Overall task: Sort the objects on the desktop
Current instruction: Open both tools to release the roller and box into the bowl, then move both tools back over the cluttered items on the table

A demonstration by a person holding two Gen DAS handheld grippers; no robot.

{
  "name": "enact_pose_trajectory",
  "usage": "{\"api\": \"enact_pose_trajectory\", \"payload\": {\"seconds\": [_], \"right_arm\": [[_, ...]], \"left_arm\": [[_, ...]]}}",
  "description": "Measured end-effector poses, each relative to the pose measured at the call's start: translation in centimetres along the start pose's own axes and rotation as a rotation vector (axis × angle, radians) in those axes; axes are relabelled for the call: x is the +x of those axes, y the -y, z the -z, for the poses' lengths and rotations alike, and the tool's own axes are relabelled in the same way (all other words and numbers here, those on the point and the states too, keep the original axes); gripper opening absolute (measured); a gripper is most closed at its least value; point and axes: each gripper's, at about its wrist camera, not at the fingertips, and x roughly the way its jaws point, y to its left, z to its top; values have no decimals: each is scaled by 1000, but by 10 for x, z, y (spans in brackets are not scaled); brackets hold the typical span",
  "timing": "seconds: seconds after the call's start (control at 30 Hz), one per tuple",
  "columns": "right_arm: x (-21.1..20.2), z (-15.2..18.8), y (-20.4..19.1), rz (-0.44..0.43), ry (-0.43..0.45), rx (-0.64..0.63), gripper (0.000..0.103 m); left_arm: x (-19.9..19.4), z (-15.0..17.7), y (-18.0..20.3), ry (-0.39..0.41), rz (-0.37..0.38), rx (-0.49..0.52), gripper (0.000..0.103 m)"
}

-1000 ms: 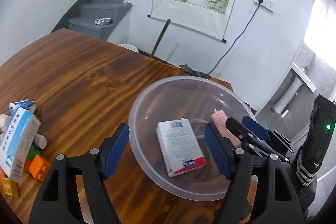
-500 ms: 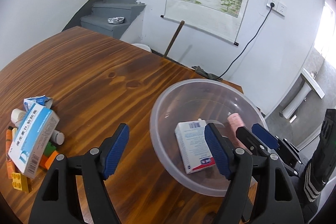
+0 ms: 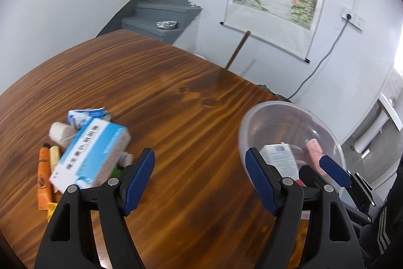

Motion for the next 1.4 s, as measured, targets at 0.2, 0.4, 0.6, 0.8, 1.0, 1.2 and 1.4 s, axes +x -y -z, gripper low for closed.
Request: {"api": "enact_pose_trajectory", "payload": {"seconds": [0.2, 0.4, 0.6, 0.8, 1.0, 1.2, 1.4], "right_arm": [[4, 5, -28, -56, -22, -52, 60], [7, 9, -52, -101, -35, -94, 60], [12, 11, -70, -142, -55, -120, 60], [21, 13, -91, -195, -89, -145, 60], [43, 17, -109, -250, -156, -151, 60], [64, 15, -129, -293, -203, -172, 60], [86, 10, -146, -318, -228, -183, 60]], "left_arm": [[-10, 0, -35, 7, -54, -33, 78], [-15, 0, -65, 20, -134, -60, 78], [-14, 3, -89, 20, -205, -77, 78], [-14, 4, -105, 21, -251, -85, 78], [-9, 5, -122, 5, -287, -105, 78], [-6, 7, -142, -13, -314, -133, 78], [-4, 11, -175, -32, -352, -189, 78]]}}
